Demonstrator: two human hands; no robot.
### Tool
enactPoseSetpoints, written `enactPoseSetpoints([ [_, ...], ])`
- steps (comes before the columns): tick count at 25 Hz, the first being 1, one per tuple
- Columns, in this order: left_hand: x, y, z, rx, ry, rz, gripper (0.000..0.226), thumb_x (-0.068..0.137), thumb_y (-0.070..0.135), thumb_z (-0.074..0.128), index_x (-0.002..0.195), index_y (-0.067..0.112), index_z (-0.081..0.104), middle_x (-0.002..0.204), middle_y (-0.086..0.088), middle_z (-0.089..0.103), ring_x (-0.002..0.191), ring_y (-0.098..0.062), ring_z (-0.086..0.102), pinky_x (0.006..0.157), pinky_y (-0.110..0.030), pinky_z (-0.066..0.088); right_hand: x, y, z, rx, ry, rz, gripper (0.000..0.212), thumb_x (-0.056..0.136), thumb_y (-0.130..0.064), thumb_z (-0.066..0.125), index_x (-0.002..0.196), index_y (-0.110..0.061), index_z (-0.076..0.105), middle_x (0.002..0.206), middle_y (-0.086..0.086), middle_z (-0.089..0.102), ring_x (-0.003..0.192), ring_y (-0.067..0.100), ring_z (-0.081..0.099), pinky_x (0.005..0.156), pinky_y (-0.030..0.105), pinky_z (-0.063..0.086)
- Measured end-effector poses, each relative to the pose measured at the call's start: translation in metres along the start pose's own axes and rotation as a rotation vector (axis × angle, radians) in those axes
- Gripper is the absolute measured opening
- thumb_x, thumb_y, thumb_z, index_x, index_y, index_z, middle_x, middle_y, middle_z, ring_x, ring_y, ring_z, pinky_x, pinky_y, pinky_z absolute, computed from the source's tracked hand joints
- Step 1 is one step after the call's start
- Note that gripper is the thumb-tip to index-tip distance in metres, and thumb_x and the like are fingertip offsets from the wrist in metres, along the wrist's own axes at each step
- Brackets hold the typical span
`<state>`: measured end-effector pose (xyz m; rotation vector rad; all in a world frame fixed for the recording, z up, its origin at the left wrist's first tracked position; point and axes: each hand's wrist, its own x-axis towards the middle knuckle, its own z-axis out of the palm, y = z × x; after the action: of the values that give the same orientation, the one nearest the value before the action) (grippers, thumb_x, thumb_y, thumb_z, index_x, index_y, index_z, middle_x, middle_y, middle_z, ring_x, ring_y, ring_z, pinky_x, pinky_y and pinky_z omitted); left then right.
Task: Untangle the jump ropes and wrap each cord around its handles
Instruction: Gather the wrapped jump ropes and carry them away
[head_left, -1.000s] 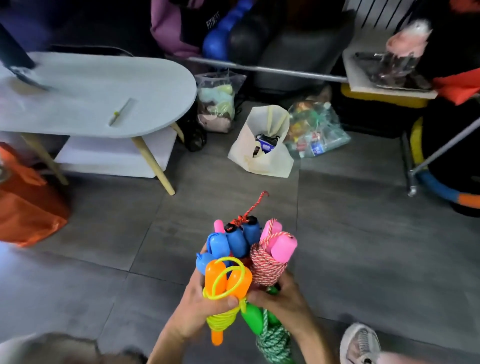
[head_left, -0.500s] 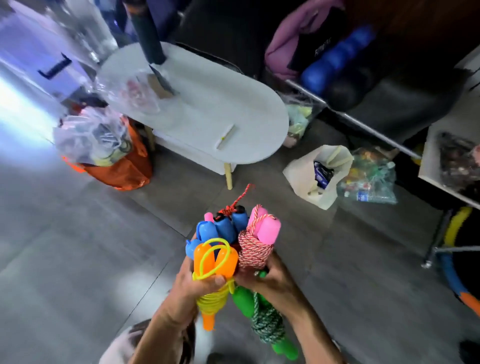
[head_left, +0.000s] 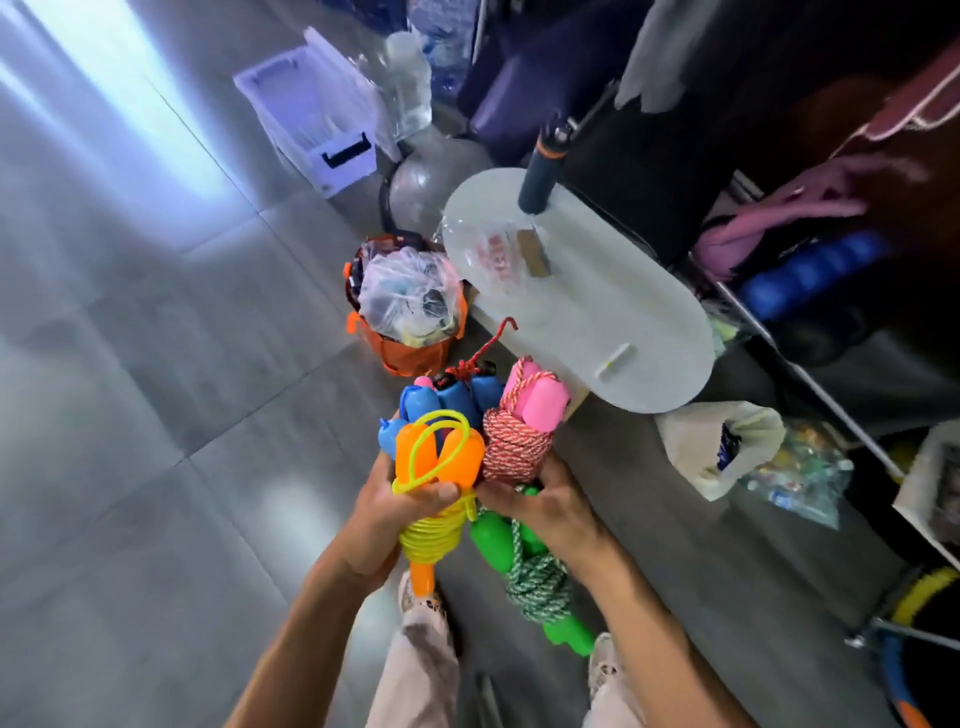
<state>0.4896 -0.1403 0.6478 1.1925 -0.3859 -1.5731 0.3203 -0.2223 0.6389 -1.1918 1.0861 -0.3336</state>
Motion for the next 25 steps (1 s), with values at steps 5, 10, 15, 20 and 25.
enactPoseSetpoints([
  [5,-0.001,0.063,-0.066,0.015,0.134,0.059,0.077,0.048,0.029,0.078,0.115,0.003,0.050,0.075,-0.006,0.065,0.062,-0.023,0.064,0.052,-0.032,0.052,0.052,-0.055,0.070,-0.006,-0.105,0.028,0.069,0.062,-0.028,0.084,0.125,-0.009,0.061,0.105,-0.008,0.074,0.095,0.006,0.068,0.081,0.019,0.051],
  [10,0.026,0.126,-0.139,0.072,0.217,0.081,0.097,0.044,0.047,0.089,0.120,0.002,0.050,0.087,-0.008,0.068,0.074,-0.023,0.068,0.061,-0.033,0.054,0.127,-0.095,0.136,0.015,-0.180,0.018,0.080,0.057,-0.037,0.082,0.127,-0.006,0.060,0.112,-0.001,0.073,0.100,0.011,0.069,0.082,0.019,0.051],
  [15,0.098,0.222,-0.201,0.119,0.248,0.074,0.107,0.038,0.055,0.091,0.121,0.003,0.050,0.087,-0.009,0.068,0.074,-0.024,0.068,0.061,-0.032,0.055,0.241,-0.161,0.180,0.017,-0.226,-0.028,0.069,0.062,-0.033,0.083,0.125,-0.018,0.060,0.111,-0.010,0.073,0.103,0.008,0.068,0.085,0.018,0.051],
  [20,0.164,0.311,-0.265,0.126,0.276,0.057,0.083,0.042,0.038,0.086,0.111,0.005,0.053,0.076,-0.001,0.068,0.065,-0.019,0.066,0.054,-0.028,0.052,0.343,-0.225,0.227,0.013,-0.213,-0.048,0.052,0.069,-0.029,0.084,0.115,-0.027,0.062,0.108,-0.022,0.072,0.104,0.000,0.066,0.087,0.013,0.048],
  [25,0.217,0.397,-0.355,0.095,0.305,0.028,0.112,0.033,0.053,0.092,0.121,0.000,0.048,0.081,-0.008,0.068,0.068,-0.024,0.067,0.056,-0.032,0.053,0.436,-0.277,0.302,0.012,-0.197,-0.012,0.071,0.064,-0.043,0.084,0.126,-0.023,0.058,0.114,-0.014,0.071,0.108,0.006,0.066,0.095,0.027,0.050],
])
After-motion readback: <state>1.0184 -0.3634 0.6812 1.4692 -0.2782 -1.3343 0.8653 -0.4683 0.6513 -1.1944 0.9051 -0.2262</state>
